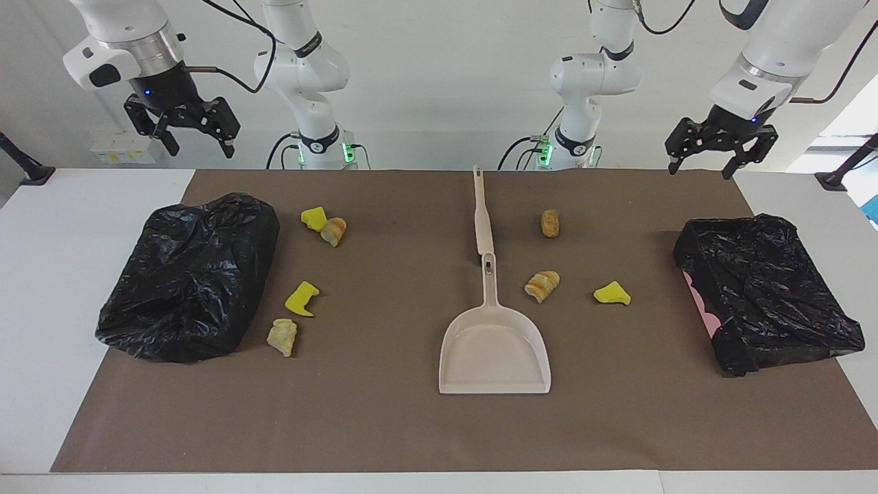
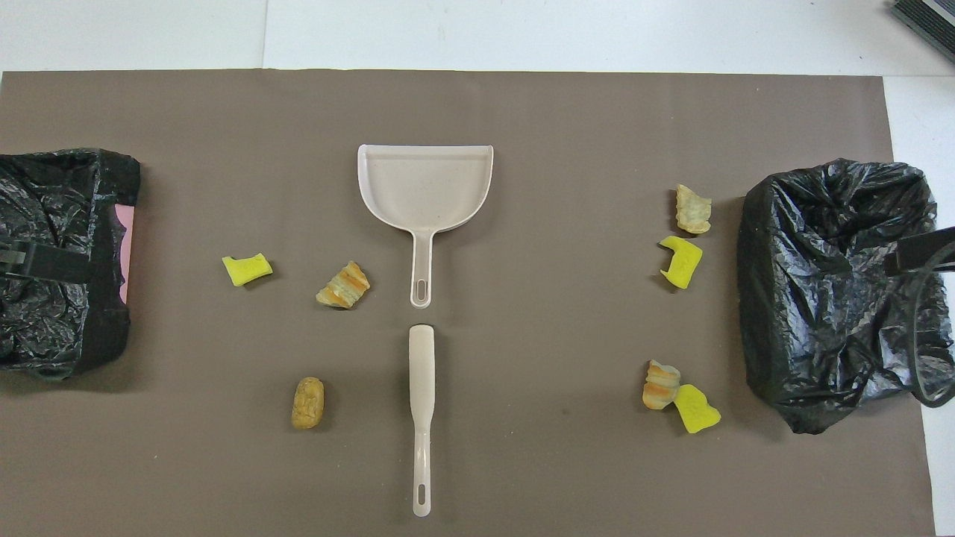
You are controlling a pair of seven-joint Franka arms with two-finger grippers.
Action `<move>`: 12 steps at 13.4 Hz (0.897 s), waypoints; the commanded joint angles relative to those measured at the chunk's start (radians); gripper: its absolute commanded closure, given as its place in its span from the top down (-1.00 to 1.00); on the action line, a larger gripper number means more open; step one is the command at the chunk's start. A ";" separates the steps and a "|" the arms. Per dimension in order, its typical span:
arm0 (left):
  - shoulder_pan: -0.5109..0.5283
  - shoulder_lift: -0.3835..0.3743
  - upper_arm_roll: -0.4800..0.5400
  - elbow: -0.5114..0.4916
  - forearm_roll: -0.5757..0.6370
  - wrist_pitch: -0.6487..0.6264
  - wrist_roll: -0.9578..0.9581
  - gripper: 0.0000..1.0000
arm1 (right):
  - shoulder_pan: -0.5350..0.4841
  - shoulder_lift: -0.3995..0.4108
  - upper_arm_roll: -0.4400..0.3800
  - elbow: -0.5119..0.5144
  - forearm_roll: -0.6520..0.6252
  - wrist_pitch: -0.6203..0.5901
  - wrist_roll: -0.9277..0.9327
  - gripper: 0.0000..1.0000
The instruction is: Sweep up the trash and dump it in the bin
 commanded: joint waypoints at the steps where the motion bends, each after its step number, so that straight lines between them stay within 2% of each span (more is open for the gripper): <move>1: 0.009 -0.019 -0.005 -0.019 0.007 0.009 -0.005 1.00 | -0.008 -0.028 0.006 -0.026 -0.005 -0.016 -0.020 1.00; 6: 0.009 -0.019 -0.005 -0.019 0.007 0.009 -0.005 1.00 | 0.004 0.018 0.017 -0.012 -0.007 -0.015 -0.027 1.00; 10: 0.009 -0.027 -0.005 -0.017 0.007 -0.004 -0.011 1.00 | 0.058 0.099 0.024 -0.006 -0.004 0.049 -0.026 1.00; 12: 0.009 -0.033 -0.005 -0.019 0.005 -0.005 -0.008 1.00 | 0.117 0.162 0.026 0.005 -0.008 0.085 -0.014 1.00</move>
